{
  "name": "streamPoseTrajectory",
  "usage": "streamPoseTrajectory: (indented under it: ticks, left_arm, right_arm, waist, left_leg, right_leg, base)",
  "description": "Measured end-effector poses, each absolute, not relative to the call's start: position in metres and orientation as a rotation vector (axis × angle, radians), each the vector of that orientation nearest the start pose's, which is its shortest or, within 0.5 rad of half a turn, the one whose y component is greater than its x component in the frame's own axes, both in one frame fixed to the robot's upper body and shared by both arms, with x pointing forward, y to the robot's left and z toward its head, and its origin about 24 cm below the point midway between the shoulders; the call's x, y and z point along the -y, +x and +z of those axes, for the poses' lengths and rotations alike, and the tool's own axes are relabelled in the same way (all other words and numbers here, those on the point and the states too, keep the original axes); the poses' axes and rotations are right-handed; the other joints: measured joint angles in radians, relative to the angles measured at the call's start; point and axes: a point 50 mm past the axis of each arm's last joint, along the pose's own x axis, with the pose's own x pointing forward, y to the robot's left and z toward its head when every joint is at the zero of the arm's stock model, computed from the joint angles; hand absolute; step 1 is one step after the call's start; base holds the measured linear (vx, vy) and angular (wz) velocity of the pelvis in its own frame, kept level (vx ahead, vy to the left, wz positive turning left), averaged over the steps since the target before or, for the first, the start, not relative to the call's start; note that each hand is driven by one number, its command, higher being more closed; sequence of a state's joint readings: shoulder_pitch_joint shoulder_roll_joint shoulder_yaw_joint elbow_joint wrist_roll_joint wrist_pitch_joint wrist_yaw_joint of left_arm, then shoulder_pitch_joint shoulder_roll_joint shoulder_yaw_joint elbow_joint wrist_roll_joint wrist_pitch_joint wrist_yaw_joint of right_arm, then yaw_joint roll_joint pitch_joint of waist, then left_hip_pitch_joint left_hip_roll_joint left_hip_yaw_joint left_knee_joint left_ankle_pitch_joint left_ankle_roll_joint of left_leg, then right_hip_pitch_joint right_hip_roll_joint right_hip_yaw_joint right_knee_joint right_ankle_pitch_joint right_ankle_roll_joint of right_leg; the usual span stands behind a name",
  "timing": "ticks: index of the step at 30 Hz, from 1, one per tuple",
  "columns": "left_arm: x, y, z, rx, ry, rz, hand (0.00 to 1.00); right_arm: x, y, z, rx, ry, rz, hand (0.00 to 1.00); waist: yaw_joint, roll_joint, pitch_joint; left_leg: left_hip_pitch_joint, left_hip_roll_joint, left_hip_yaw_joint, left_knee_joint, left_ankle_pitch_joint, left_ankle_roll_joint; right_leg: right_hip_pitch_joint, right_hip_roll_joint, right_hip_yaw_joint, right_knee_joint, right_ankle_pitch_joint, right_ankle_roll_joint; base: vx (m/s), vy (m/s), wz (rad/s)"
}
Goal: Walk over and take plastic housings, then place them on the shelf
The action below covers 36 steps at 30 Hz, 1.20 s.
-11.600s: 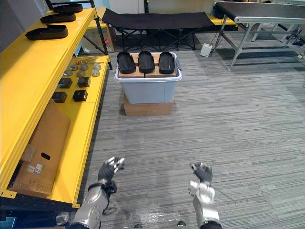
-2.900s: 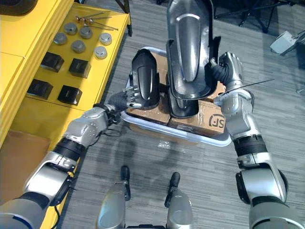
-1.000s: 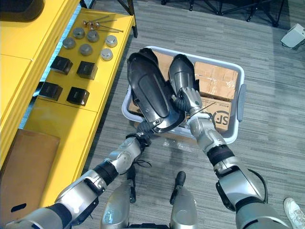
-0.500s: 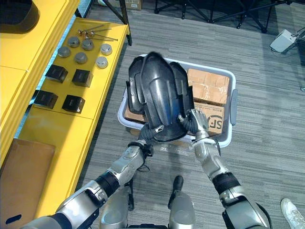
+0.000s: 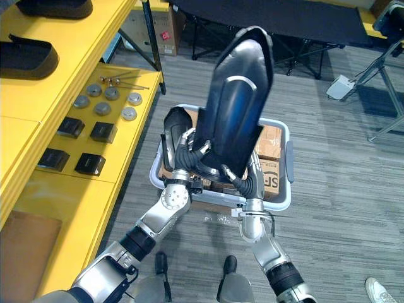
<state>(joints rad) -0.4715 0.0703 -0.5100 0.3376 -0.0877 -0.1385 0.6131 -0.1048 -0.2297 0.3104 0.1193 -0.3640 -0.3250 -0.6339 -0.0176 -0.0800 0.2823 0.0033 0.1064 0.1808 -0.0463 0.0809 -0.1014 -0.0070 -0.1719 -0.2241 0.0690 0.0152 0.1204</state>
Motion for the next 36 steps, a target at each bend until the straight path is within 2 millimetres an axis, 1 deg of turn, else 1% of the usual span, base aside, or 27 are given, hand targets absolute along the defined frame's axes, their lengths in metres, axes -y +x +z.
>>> streamPoseTrajectory:
  ticks: [1, 2, 3, 6, 7, 10, 14, 17, 20, 25, 34, 36]
  left_arm:
    - [-0.050, 0.307, 0.087, 0.241, 0.104, 0.035, 1.00]
    - [-0.056, 0.304, 0.081, 0.238, 0.142, 0.077, 1.00]
    - [-0.059, 0.303, 0.080, 0.239, 0.154, 0.096, 1.00]
    - [-0.070, 0.304, 0.078, 0.252, 0.227, 0.185, 1.00]
    - [-0.073, 0.304, 0.077, 0.254, 0.243, 0.206, 1.00]
    - [-0.084, 0.302, 0.072, 0.258, 0.315, 0.273, 1.00]
    - [-0.090, 0.302, 0.072, 0.257, 0.301, 0.335, 1.00]
    - [-0.097, 0.303, 0.073, 0.256, 0.290, 0.391, 1.00]
    - [-0.104, 0.304, 0.074, 0.254, 0.283, 0.427, 1.00]
    - [-0.105, 0.304, 0.072, 0.255, 0.278, 0.438, 1.00]
    - [-0.105, 0.303, 0.075, 0.283, 0.247, 0.443, 1.00]
    - [-0.105, 0.303, 0.075, 0.283, 0.244, 0.445, 1.00]
  right_arm:
    - [0.131, 0.253, 0.068, 0.470, -0.430, -0.200, 0.00]
    - [0.136, 0.250, 0.064, 0.446, -0.412, -0.223, 0.00]
    - [0.138, 0.249, 0.063, 0.439, -0.409, -0.233, 0.00]
    - [0.153, 0.239, 0.056, 0.394, -0.394, -0.297, 0.00]
    - [0.155, 0.238, 0.055, 0.390, -0.393, -0.303, 0.00]
    - [0.160, 0.231, 0.049, 0.356, -0.396, -0.323, 0.00]
    - [0.165, 0.223, 0.039, 0.297, -0.363, -0.352, 0.00]
    - [0.169, 0.220, 0.037, 0.282, -0.365, -0.369, 0.00]
    - [0.168, 0.218, 0.034, 0.271, -0.365, -0.356, 0.00]
    - [0.168, 0.218, 0.035, 0.278, -0.360, -0.353, 0.00]
    - [0.169, 0.214, 0.032, 0.271, -0.358, -0.353, 0.00]
    - [0.169, 0.212, 0.031, 0.264, -0.360, -0.356, 0.00]
  waist:
    - [0.000, 0.000, -0.006]
    - [0.002, -0.001, -0.011]
    - [0.002, 0.000, -0.013]
    - [-0.003, 0.000, -0.027]
    - [-0.004, 0.000, -0.027]
    - [-0.022, 0.000, -0.029]
    - [-0.027, 0.000, -0.030]
    - [-0.034, 0.001, -0.031]
    - [-0.043, 0.003, -0.032]
    - [-0.049, 0.014, -0.040]
    - [-0.050, 0.017, -0.042]
    - [-0.051, 0.025, -0.058]
  left_leg:
    - [0.000, 0.000, 0.002, -0.002, 0.000, 0.000]
    - [0.015, -0.001, 0.014, -0.013, 0.000, 0.000]
    - [0.019, -0.002, 0.019, -0.016, 0.000, 0.000]
    - [0.021, -0.008, 0.025, -0.018, -0.001, 0.002]
    - [0.022, -0.009, 0.026, -0.019, -0.001, 0.002]
    - [0.032, -0.012, 0.038, -0.029, -0.001, 0.003]
    - [0.033, -0.013, 0.044, -0.030, -0.001, 0.003]
    - [0.034, -0.013, 0.046, -0.031, -0.002, 0.004]
    - [0.035, -0.013, 0.047, -0.031, -0.003, 0.004]
    - [0.034, -0.014, 0.048, -0.031, -0.004, 0.004]
    - [0.034, -0.015, 0.047, -0.031, -0.004, 0.005]
    - [0.034, -0.016, 0.047, -0.032, -0.004, 0.005]
  right_leg:
    - [0.000, 0.000, 0.001, -0.003, 0.001, 0.001]
    - [0.007, 0.000, 0.007, -0.010, 0.005, 0.003]
    - [0.008, 0.000, 0.011, -0.011, 0.005, 0.004]
    - [0.007, -0.004, 0.026, -0.026, 0.017, 0.008]
    - [0.007, -0.004, 0.029, -0.029, 0.019, 0.009]
    - [0.008, -0.005, 0.036, -0.032, 0.021, 0.010]
    - [0.008, -0.005, 0.039, -0.035, 0.022, 0.011]
    - [0.008, -0.005, 0.042, -0.036, 0.022, 0.011]
    - [0.008, -0.006, 0.045, -0.038, 0.023, 0.012]
    - [0.008, -0.006, 0.048, -0.045, 0.029, 0.013]
    - [0.008, -0.006, 0.048, -0.045, 0.029, 0.013]
    - [0.008, -0.007, 0.048, -0.045, 0.029, 0.013]
  base:
    - [-0.01, 0.014, -0.08]
    - [0.00, 0.015, -0.12]
    - [0.00, 0.017, -0.15]
    - [0.00, 0.020, -0.11]
    - [0.01, 0.013, -0.12]
    - [0.01, 0.008, -0.09]
    - [0.00, 0.000, 0.00]
    - [0.00, 0.000, 0.00]
    - [0.00, 0.000, 0.00]
    - [0.00, 0.002, -0.01]
    - [0.00, 0.000, 0.00]
    - [0.00, 0.000, 0.00]
